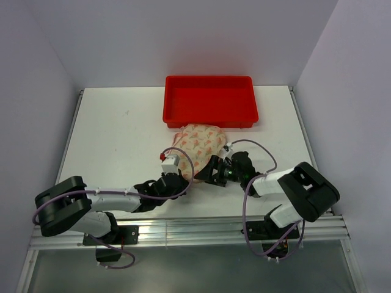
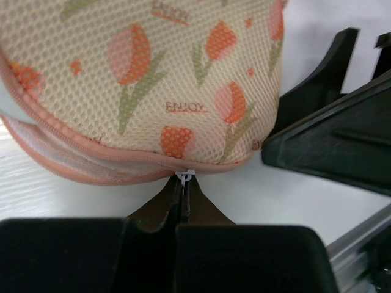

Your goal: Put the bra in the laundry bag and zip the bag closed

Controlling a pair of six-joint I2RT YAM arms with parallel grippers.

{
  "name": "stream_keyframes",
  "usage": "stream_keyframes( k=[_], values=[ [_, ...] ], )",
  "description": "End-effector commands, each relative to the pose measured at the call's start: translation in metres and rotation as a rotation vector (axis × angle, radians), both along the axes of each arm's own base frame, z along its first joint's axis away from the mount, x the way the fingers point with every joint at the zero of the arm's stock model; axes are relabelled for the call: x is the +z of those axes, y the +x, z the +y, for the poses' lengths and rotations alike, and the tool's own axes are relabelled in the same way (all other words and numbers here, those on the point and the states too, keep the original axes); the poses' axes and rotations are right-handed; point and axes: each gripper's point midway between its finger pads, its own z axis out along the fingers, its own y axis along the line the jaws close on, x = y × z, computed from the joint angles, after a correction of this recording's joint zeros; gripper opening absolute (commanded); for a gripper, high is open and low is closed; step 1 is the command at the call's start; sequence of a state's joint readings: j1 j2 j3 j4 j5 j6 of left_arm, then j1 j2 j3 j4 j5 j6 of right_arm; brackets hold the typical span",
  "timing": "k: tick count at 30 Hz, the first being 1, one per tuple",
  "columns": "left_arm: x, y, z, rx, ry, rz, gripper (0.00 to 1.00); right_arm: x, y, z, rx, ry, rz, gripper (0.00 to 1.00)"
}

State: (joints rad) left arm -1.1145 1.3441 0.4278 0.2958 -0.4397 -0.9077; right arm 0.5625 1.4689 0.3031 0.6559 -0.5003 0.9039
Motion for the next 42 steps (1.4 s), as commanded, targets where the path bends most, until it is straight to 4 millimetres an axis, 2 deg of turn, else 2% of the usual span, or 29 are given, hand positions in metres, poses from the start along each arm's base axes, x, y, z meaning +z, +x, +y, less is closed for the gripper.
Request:
stream_keyframes(
  k=[1,4,7,8,9,10,11,12,15,17,18,19,23,24,25,28,30,32,33,34,36,37,38,39,40,41,42],
  values=[
    [0.032,0.008,-0.038,-0.05,-0.132,-0.046,0.0,-0.009,-0.013,-0.003,-0.021,0.011,0.058,0.98],
    [0.029,0.004,-0.05,-0.094,-0.129,-0.037,0.0,-0.002,-0.012,0.003,-0.023,0.065,0.059,0.95],
    [0.032,0.002,-0.052,-0.102,-0.132,-0.046,0.0,-0.001,-0.002,0.006,-0.071,0.091,0.063,0.81],
    [0.032,0.001,-0.051,-0.104,-0.132,-0.046,0.0,0.0,0.002,0.006,-0.084,0.099,0.061,0.69],
    [0.032,0.0,-0.051,-0.113,-0.132,-0.046,0.0,0.0,0.003,0.007,-0.098,0.113,0.073,0.37],
    [0.03,-0.001,-0.05,-0.113,-0.122,-0.042,0.0,0.005,0.006,0.01,-0.099,0.137,0.062,0.3],
    [0.028,-0.002,-0.048,-0.116,-0.114,-0.04,0.0,0.002,0.005,0.01,-0.102,0.139,0.074,0.25],
    [0.026,-0.002,-0.047,-0.119,-0.105,-0.037,0.0,0.002,0.005,0.011,-0.108,0.149,0.085,0.13],
    [0.014,-0.005,-0.036,-0.112,-0.063,-0.025,0.0,-0.007,0.0,0.006,-0.116,0.135,0.098,0.0],
    [-0.001,-0.007,-0.021,-0.09,-0.004,-0.012,0.0,-0.013,-0.001,0.0,-0.121,0.123,0.11,0.0],
    [-0.001,-0.007,-0.016,-0.077,0.005,-0.014,0.0,-0.015,-0.001,-0.003,-0.121,0.115,0.106,0.0],
    [-0.01,-0.006,-0.002,-0.045,0.044,-0.014,0.0,-0.017,-0.002,-0.006,-0.12,0.109,0.107,0.0],
    [-0.023,-0.005,0.039,0.073,0.126,0.002,0.0,-0.023,-0.003,-0.016,-0.099,0.096,0.113,0.0],
    [-0.015,-0.004,0.043,0.105,0.091,0.003,0.0,-0.024,-0.005,-0.018,-0.076,0.092,0.11,0.0],
    [-0.02,-0.008,0.055,0.127,0.12,0.018,0.0,-0.027,-0.005,-0.024,-0.083,0.079,0.12,0.0],
    [-0.015,-0.008,0.077,0.22,0.102,0.015,0.0,-0.032,-0.005,-0.031,-0.074,0.05,0.12,0.0],
    [-0.01,-0.007,0.084,0.26,0.065,0.009,0.0,-0.028,0.001,-0.031,-0.057,0.034,0.084,0.0],
    [-0.015,-0.01,0.091,0.272,0.074,0.022,0.0,-0.032,0.001,-0.035,-0.048,-0.009,0.088,0.0],
    [-0.016,-0.011,0.091,0.274,0.064,0.03,0.0,-0.025,0.011,-0.032,-0.041,-0.013,0.055,0.0],
    [-0.018,-0.012,0.091,0.272,0.065,0.036,0.0,-0.033,0.009,-0.036,-0.047,-0.061,0.087,0.0],
    [-0.019,-0.016,0.086,0.249,0.051,0.041,0.0,-0.024,0.026,-0.038,-0.055,-0.099,0.016,0.09],
    [-0.016,-0.017,0.08,0.227,0.04,0.028,0.0,-0.025,0.028,-0.042,-0.067,-0.134,0.021,0.18],
    [-0.008,-0.017,0.07,0.213,0.008,0.012,0.0,-0.024,0.031,-0.045,-0.055,-0.164,-0.006,0.37],
    [-0.008,-0.02,0.065,0.19,0.026,0.005,0.0,-0.015,0.04,-0.044,-0.059,-0.175,-0.034,0.47],
    [0.0,-0.016,0.056,0.187,0.017,-0.008,0.0,-0.01,0.038,-0.046,-0.054,-0.19,-0.042,0.57],
    [0.0,-0.016,0.05,0.166,0.032,-0.016,0.0,-0.007,0.037,-0.047,-0.04,-0.208,-0.066,0.66],
    [0.004,-0.015,0.043,0.148,0.023,-0.025,0.0,-0.001,0.038,-0.047,-0.038,-0.219,-0.084,0.66]
  ],
)
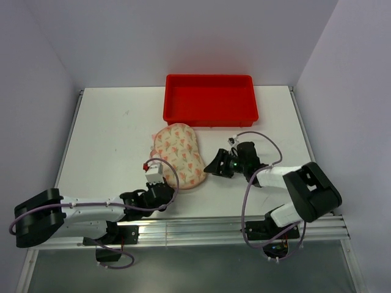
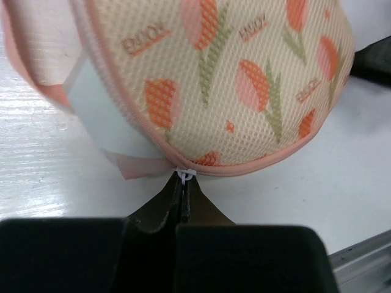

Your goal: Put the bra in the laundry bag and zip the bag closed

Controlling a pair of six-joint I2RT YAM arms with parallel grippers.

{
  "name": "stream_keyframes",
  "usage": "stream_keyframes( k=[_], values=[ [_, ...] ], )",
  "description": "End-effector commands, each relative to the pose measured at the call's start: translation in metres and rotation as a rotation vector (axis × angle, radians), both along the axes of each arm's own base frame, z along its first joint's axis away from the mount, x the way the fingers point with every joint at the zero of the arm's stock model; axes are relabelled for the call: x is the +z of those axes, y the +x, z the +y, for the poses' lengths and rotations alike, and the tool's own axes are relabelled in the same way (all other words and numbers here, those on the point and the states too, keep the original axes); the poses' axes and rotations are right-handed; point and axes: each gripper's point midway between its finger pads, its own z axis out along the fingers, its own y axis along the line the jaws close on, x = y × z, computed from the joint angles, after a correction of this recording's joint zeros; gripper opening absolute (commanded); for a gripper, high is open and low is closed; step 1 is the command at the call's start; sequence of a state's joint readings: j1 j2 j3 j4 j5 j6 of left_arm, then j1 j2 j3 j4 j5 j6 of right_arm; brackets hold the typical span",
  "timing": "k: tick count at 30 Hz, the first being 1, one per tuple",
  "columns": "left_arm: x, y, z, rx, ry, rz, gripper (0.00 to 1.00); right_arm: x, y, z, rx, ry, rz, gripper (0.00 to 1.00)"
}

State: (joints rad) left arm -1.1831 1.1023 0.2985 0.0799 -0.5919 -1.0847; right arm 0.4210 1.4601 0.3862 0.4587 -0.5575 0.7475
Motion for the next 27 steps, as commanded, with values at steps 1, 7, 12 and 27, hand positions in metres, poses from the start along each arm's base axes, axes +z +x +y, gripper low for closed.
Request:
stream_keyframes(
  k=[1,7,12,27],
  values=[
    [0.018,0.009,-0.021,-0.024,0.0,-0.055,0.0,0.001,0.004,-0.021,-0.016,-0.159,-0.059,0.67],
    [0.031,0.016,-0.059,-0.11,-0.036,-0.099,0.0,0.035,-0.017,-0.005,0.061,-0.223,-0.22,0.65],
    [0.033,0.018,-0.067,-0.128,-0.003,-0.095,0.2,0.055,-0.009,0.017,0.095,-0.208,-0.293,0.56],
    [0.126,0.026,0.015,-0.007,-0.112,-0.223,0.77,0.111,0.034,0.066,0.117,-0.248,-0.456,0.39]
  ],
)
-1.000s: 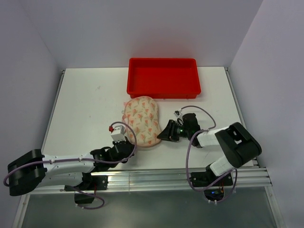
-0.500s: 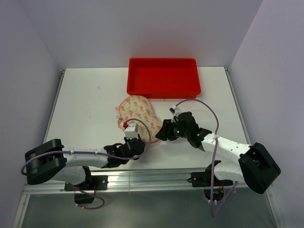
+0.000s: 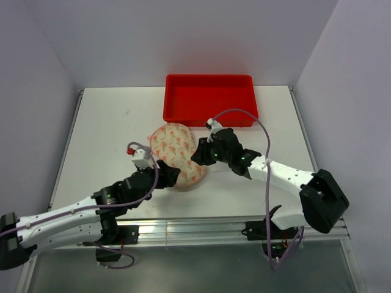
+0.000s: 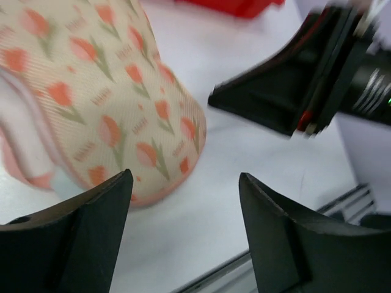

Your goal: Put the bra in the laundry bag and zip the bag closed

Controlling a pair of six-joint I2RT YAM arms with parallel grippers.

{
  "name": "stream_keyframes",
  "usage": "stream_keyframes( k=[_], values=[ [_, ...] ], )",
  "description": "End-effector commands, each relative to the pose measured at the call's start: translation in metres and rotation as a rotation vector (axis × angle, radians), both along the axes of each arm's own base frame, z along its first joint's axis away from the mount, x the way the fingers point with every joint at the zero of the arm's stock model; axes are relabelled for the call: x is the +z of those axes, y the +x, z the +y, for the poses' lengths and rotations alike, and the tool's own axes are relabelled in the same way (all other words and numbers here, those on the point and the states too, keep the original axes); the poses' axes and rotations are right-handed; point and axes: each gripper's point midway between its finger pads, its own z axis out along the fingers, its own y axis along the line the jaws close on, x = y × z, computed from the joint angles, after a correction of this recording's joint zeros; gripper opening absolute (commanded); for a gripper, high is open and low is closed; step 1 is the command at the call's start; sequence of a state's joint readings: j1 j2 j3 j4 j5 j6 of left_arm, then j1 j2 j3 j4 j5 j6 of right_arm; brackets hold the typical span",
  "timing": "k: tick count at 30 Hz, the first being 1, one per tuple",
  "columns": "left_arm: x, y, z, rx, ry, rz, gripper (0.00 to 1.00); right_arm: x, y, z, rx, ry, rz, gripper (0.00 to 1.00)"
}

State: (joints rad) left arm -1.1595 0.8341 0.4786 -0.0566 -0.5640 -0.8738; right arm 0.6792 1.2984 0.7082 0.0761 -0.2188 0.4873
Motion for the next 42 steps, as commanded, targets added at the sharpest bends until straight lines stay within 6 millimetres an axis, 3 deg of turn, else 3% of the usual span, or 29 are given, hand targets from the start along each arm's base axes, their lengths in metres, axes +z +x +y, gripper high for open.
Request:
stream_keyframes(
  k=[1,2,4,5,7,8,10,11,12,13,14,16,17,18,20,21,22,29,32,33,36,41,42],
  values=[
    [0.009,0.015,0.036,0.097,-0.01,-0.022,0.75,0.017,0.014,0.025,0.03,-0.042,-0.074,0.4],
    [0.015,0.021,0.043,0.105,-0.045,-0.025,0.74,0.027,0.02,0.033,0.034,-0.037,-0.091,0.41],
    [0.012,0.026,0.051,0.118,-0.061,-0.014,0.74,0.02,0.02,0.043,0.048,-0.08,-0.093,0.44],
    [0.013,0.033,0.061,0.155,-0.08,-0.012,0.73,0.032,0.024,0.053,0.057,-0.071,-0.115,0.44],
    [0.005,0.041,0.075,0.214,-0.071,0.004,0.62,0.024,0.019,0.066,0.084,-0.124,-0.112,0.44],
    [-0.002,0.052,0.09,0.288,-0.063,0.021,0.59,0.034,0.022,0.076,0.087,-0.118,-0.14,0.43],
    [-0.016,0.062,0.101,0.336,-0.061,0.051,0.51,0.02,0.019,0.091,0.111,-0.173,-0.134,0.36],
    [-0.025,0.069,0.11,0.356,-0.075,0.077,0.46,0.03,0.023,0.101,0.115,-0.17,-0.153,0.33],
    [-0.028,0.073,0.114,0.367,-0.088,0.084,0.46,0.017,0.025,0.103,0.11,-0.215,-0.143,0.27],
    [-0.031,0.077,0.117,0.377,-0.099,0.095,0.45,0.015,0.025,0.108,0.109,-0.249,-0.166,0.19],
    [-0.038,0.083,0.127,0.418,-0.111,0.108,0.44,0.023,0.029,0.115,0.104,-0.254,-0.184,0.18],
    [-0.042,0.088,0.128,0.407,-0.141,0.114,0.45,0.007,0.031,0.119,0.105,-0.328,-0.184,0.21],
    [-0.046,0.096,0.137,0.437,-0.147,0.123,0.47,0.016,0.032,0.128,0.098,-0.336,-0.214,0.25],
    [-0.053,0.097,0.14,0.44,-0.149,0.138,0.51,0.001,0.031,0.129,0.107,-0.384,-0.198,0.3],
    [-0.065,0.101,0.14,0.421,-0.16,0.18,0.56,0.005,0.03,0.142,0.121,-0.402,-0.229,0.38],
    [-0.065,0.104,0.139,0.415,-0.17,0.172,0.6,-0.007,0.029,0.143,0.127,-0.436,-0.217,0.39],
    [-0.074,0.104,0.138,0.406,-0.159,0.2,0.61,-0.009,0.029,0.146,0.13,-0.452,-0.221,0.4],
    [-0.086,0.116,0.137,0.397,-0.144,0.227,0.66,-0.023,0.037,0.154,0.122,-0.545,-0.241,0.39],
    [-0.094,0.116,0.131,0.37,-0.144,0.254,0.67,-0.03,0.038,0.155,0.117,-0.579,-0.248,0.3],
    [-0.097,0.116,0.131,0.367,-0.14,0.263,0.67,-0.034,0.039,0.153,0.113,-0.594,-0.246,0.19],
    [-0.107,0.118,0.128,0.354,-0.127,0.291,0.67,-0.029,0.044,0.151,0.08,-0.598,-0.266,0.02],
    [-0.125,0.122,0.125,0.337,-0.083,0.336,0.65,-0.014,0.042,0.149,0.048,-0.539,-0.284,0.0],
    [-0.128,0.123,0.126,0.343,-0.073,0.34,0.65,-0.004,0.042,0.151,0.038,-0.503,-0.293,0.0]
  ],
)
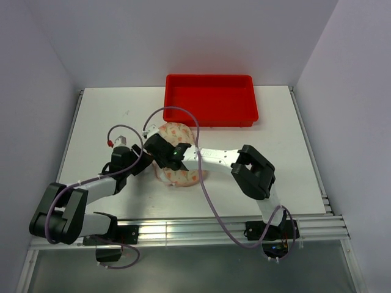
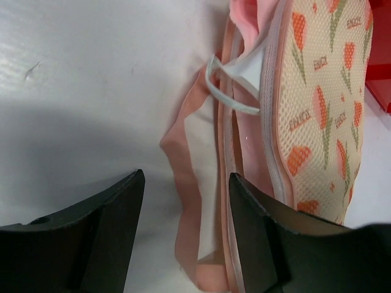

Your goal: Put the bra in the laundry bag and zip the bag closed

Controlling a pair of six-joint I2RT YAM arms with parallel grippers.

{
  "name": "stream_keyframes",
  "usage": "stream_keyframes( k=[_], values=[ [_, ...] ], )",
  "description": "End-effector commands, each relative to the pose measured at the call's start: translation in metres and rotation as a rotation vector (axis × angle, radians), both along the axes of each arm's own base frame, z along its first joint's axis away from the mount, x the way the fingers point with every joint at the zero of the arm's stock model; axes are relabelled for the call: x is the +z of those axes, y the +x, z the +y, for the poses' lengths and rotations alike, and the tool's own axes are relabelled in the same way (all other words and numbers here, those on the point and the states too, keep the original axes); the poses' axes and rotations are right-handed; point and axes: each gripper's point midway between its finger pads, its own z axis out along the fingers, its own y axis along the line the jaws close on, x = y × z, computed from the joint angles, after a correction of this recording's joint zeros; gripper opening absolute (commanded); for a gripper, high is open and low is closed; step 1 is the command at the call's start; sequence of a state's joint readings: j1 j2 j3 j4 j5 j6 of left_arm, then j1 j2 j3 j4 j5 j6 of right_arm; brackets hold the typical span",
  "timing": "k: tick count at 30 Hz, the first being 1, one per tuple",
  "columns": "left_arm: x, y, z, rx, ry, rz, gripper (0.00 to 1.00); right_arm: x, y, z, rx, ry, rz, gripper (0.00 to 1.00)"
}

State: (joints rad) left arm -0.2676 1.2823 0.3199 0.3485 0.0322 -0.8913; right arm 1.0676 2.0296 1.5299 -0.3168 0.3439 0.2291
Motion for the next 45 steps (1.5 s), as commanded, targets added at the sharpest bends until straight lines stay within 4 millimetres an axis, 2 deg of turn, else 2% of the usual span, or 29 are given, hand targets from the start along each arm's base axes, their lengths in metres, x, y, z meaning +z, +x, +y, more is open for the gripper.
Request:
stream_keyframes(
  k=[1,4,7,8,10,11,12,15,17,18,21,22,23,25,27,28,30,31,32,33,34,36,38,39,40,41,42,43,45],
  values=[
    [-0.011,0.004,-0.002,-0.035,0.044,0.017,0.64,0.044,0.005,0.004,-0.034,0.112,-0.076,0.0],
    [-0.022,0.007,-0.004,-0.042,0.082,0.042,0.58,0.053,0.002,0.003,-0.032,0.155,-0.078,0.0],
    [-0.029,0.01,-0.012,-0.06,0.143,0.05,0.45,0.066,-0.002,0.001,-0.031,0.201,-0.092,0.0],
    [-0.03,0.012,-0.013,-0.059,0.156,0.049,0.32,0.076,-0.002,-0.001,-0.035,0.221,-0.104,0.0],
    [-0.033,0.013,-0.012,-0.049,0.188,0.051,0.19,0.079,-0.003,-0.005,-0.041,0.24,-0.111,0.0],
    [-0.032,0.014,-0.011,-0.048,0.191,0.045,0.04,0.089,-0.003,-0.005,-0.042,0.27,-0.123,0.0],
    [-0.031,0.015,-0.011,-0.042,0.188,0.04,0.0,0.091,-0.002,-0.007,-0.046,0.28,-0.124,0.0],
    [0.0,0.016,-0.017,-0.047,0.139,-0.045,0.0,0.099,-0.001,-0.015,-0.065,0.304,-0.132,0.0],
    [0.04,0.013,-0.023,-0.051,0.1,-0.131,0.0,0.107,0.006,-0.027,-0.088,0.332,-0.133,0.0],
    [0.075,0.013,-0.025,-0.046,0.063,-0.215,0.0,0.112,0.009,-0.03,-0.099,0.361,-0.128,0.0],
    [0.123,0.003,-0.033,-0.065,0.019,-0.293,0.0,0.127,0.022,-0.049,-0.124,0.444,-0.105,0.0],
    [0.154,0.001,-0.036,-0.073,-0.018,-0.357,0.0,0.129,0.023,-0.056,-0.132,0.456,-0.101,0.0],
    [0.162,-0.003,-0.038,-0.088,-0.031,-0.362,0.0,0.141,0.028,-0.066,-0.138,0.495,-0.102,0.0],
    [0.19,-0.008,-0.049,-0.136,-0.084,-0.398,0.0,0.141,0.03,-0.077,-0.152,0.529,-0.081,0.0],
    [0.205,-0.013,-0.06,-0.178,-0.129,-0.412,0.0,0.15,0.037,-0.091,-0.173,0.594,-0.065,0.0],
    [0.22,-0.015,-0.066,-0.199,-0.146,-0.44,0.0,0.142,0.037,-0.097,-0.178,0.602,-0.04,0.0],
    [0.222,-0.012,-0.071,-0.209,-0.138,-0.433,0.0,0.135,0.039,-0.102,-0.168,0.636,0.031,0.0],
    [0.248,-0.014,-0.078,-0.246,-0.17,-0.471,0.0,0.14,0.037,-0.103,-0.161,0.633,0.04,0.0],
    [0.265,-0.02,-0.086,-0.287,-0.195,-0.501,0.0,0.162,0.03,-0.109,-0.142,0.655,-0.004,0.0],
    [0.284,-0.034,-0.098,-0.334,-0.211,-0.553,0.0,0.168,0.024,-0.114,-0.147,0.666,-0.038,0.0],
    [0.302,-0.029,-0.091,-0.278,-0.189,-0.592,0.0,0.195,0.017,-0.122,-0.135,0.715,-0.089,0.0],
    [0.286,-0.015,-0.082,-0.219,-0.108,-0.563,0.0,0.207,0.016,-0.127,-0.126,0.724,-0.123,0.0],
    [0.254,0.0,-0.079,-0.21,-0.103,-0.48,0.0,0.175,0.028,-0.127,-0.155,0.63,-0.063,0.0],
    [0.244,0.004,-0.084,-0.24,-0.127,-0.448,0.0,0.18,0.039,-0.127,-0.159,0.621,-0.034,0.0],
    [0.267,0.003,-0.094,-0.283,-0.175,-0.511,0.0,0.163,0.041,-0.125,-0.16,0.586,0.022,0.0],
    [0.277,0.002,-0.097,-0.282,-0.154,-0.545,0.0,0.174,0.042,-0.124,-0.153,0.624,-0.003,0.0],
    [0.285,-0.001,-0.1,-0.283,-0.131,-0.558,0.0,0.168,0.038,-0.126,-0.154,0.64,-0.01,0.0],
    [0.291,-0.003,-0.1,-0.267,-0.105,-0.558,0.0,0.186,0.032,-0.128,-0.143,0.684,-0.049,0.0],
    [0.279,0.006,-0.089,-0.219,-0.052,-0.541,0.0,0.194,0.031,-0.127,-0.142,0.676,-0.081,0.0]
  ],
)
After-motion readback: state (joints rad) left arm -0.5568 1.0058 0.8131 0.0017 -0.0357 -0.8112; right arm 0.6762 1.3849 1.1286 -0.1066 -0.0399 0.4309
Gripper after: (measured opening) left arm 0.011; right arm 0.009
